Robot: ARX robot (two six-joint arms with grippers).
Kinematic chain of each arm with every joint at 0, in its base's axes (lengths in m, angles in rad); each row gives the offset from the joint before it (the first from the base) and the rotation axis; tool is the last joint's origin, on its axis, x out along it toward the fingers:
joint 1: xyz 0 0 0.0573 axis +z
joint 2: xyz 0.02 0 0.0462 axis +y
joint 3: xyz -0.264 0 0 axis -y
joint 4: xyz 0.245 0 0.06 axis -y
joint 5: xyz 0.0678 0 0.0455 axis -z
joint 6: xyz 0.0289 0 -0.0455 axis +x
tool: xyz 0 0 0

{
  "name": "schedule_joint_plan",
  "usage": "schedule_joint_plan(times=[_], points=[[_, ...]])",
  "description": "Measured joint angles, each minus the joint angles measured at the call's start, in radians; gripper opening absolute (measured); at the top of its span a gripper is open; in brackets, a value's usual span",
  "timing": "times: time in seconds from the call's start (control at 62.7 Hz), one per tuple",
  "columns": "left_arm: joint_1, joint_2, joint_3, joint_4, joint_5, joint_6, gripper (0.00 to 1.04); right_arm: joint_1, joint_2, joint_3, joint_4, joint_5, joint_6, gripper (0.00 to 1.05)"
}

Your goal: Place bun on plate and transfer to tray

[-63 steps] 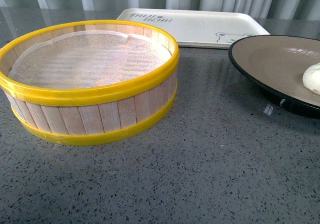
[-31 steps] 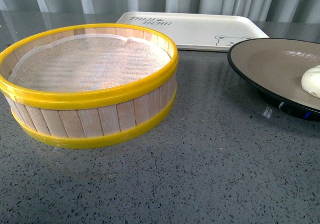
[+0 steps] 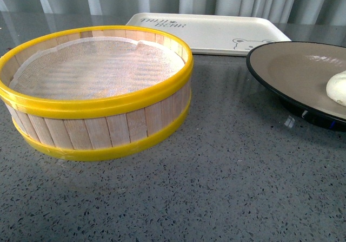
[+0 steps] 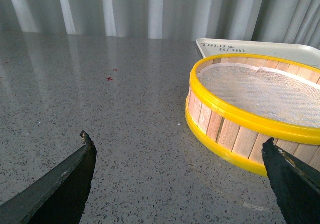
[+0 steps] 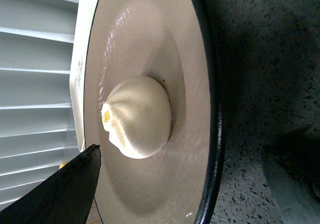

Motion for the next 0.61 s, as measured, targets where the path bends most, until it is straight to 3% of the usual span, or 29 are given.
schedule_joint_plan(times=[0.606], points=[[0.000,0.000,0.000,0.000,0.000,0.000,0.98,0.006,0.002,-0.013,0.010,-0.012,0.040,0.05]])
